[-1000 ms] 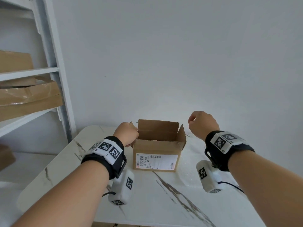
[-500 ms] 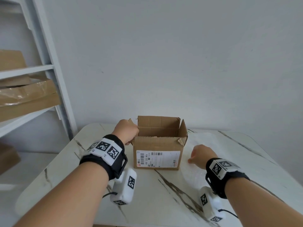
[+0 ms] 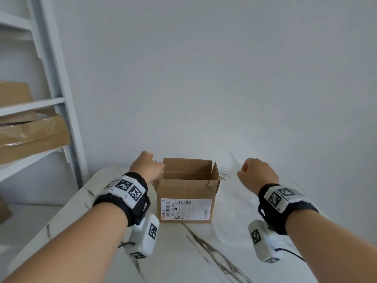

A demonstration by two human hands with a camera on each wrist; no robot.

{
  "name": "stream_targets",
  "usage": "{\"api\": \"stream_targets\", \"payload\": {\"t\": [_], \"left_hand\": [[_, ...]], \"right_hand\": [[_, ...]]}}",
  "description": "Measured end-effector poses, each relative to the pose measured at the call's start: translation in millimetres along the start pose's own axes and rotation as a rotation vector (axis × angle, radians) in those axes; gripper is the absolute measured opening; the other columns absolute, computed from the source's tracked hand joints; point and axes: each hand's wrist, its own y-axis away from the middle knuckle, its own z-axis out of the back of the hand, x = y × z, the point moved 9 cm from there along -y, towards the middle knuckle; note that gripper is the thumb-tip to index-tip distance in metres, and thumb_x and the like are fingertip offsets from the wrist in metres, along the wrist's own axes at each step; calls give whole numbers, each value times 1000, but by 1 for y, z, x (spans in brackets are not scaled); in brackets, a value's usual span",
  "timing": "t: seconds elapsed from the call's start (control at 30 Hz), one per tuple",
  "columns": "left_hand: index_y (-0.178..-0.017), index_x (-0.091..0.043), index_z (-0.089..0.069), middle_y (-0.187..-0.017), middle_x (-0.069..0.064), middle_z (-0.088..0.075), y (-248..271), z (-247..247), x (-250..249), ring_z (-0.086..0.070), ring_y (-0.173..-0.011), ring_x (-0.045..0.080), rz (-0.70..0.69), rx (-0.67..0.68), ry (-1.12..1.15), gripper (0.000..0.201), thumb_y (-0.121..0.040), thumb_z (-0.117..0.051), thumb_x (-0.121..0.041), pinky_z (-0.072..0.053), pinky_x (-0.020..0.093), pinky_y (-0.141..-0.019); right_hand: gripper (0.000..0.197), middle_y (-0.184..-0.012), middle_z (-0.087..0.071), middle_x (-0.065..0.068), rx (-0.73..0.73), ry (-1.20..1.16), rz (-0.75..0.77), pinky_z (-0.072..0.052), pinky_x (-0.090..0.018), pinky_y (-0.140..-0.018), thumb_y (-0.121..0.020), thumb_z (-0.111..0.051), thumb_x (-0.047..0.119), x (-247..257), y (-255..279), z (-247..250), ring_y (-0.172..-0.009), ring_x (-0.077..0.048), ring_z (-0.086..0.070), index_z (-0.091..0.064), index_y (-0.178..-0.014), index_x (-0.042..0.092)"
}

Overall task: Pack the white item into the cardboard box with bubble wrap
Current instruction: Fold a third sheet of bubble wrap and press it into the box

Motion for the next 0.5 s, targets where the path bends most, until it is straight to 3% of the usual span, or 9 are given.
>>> {"api": "stream_targets", "payload": {"t": [0.03, 0.07, 0.1, 0.17, 0.23, 0.3, 0.37, 0.43, 0.5], "left_hand": [[-126, -14, -53, -122, 6, -59, 2, 9, -8, -55, -113, 27, -43, -77, -12, 38, -88, -56, -19, -44, 32, -89], [-130, -17, -50, -128, 4, -57, 6, 19, -19, -52, -120, 26, -90, -147, 2, 43, -88, -55, -21, -44, 34, -94], [-128, -18, -53, -127, 3, -58, 11, 28, -34, -51, -121, 25, -163, -206, 34, 40, -88, -55, -21, -45, 35, -95], [-118, -19, -60, -121, -1, -62, 22, 36, -62, -56, -114, 19, -275, -189, 148, 29, -90, -55, -21, -46, 31, -90], [-113, -19, -63, -117, 0, -66, 34, 25, -85, -61, -107, 16, -283, 1, 331, 26, -93, -55, -32, -50, 31, -90], [-115, -17, -62, -113, 2, -69, 47, 6, -96, -65, -104, 18, -208, 246, 451, 46, -92, -49, -54, -51, 37, -95], [-115, -16, -62, -108, 3, -73, 58, -9, -98, -69, -101, 20, -136, 408, 496, 64, -86, -42, -70, -51, 38, -95], [-113, -15, -64, -104, 4, -76, 64, -15, -95, -72, -98, 21, -116, 464, 530, 66, -85, -42, -71, -54, 35, -87], [-111, -11, -66, -102, 8, -76, 65, -14, -88, -73, -95, 23, -114, 432, 537, 51, -90, -52, -55, -56, 36, -84]], "right_hand": [[11, -80, -64, 1, -65, -43, 5, -41, -26, -61, -80, -51, 22, 5, 2, 18, -74, -22, -59, -60, -84, 18], [10, -79, -64, 1, -131, -87, 18, -40, -26, -60, -80, -52, 23, 11, 4, 35, -73, -22, -59, -61, -83, 19], [9, -78, -64, 2, -194, -131, 43, -39, -26, -60, -79, -53, 23, 19, 7, 51, -73, -22, -59, -61, -82, 19], [7, -77, -65, 5, -289, -224, 133, -40, -25, -60, -79, -55, 24, 40, 16, 76, -73, -21, -60, -62, -80, 21], [6, -76, -65, 9, -329, -301, 258, -41, -24, -59, -80, -57, 24, 64, 28, 90, -72, -17, -60, -63, -79, 22], [7, -77, -65, 11, -330, -327, 366, -43, -23, -59, -81, -58, 25, 86, 42, 92, -70, -12, -60, -65, -79, 23], [8, -76, -66, 11, -312, -329, 456, -43, -22, -58, -82, -59, 25, 101, 56, 86, -68, -10, -59, -66, -78, 24], [9, -76, -66, 11, -286, -315, 534, -45, -21, -59, -82, -60, 25, 114, 68, 78, -68, -9, -59, -68, -78, 25], [9, -76, -67, 11, -246, -308, 580, -50, -25, -64, -82, -61, 26, 120, 75, 70, -69, -8, -61, -69, -79, 26]]}}
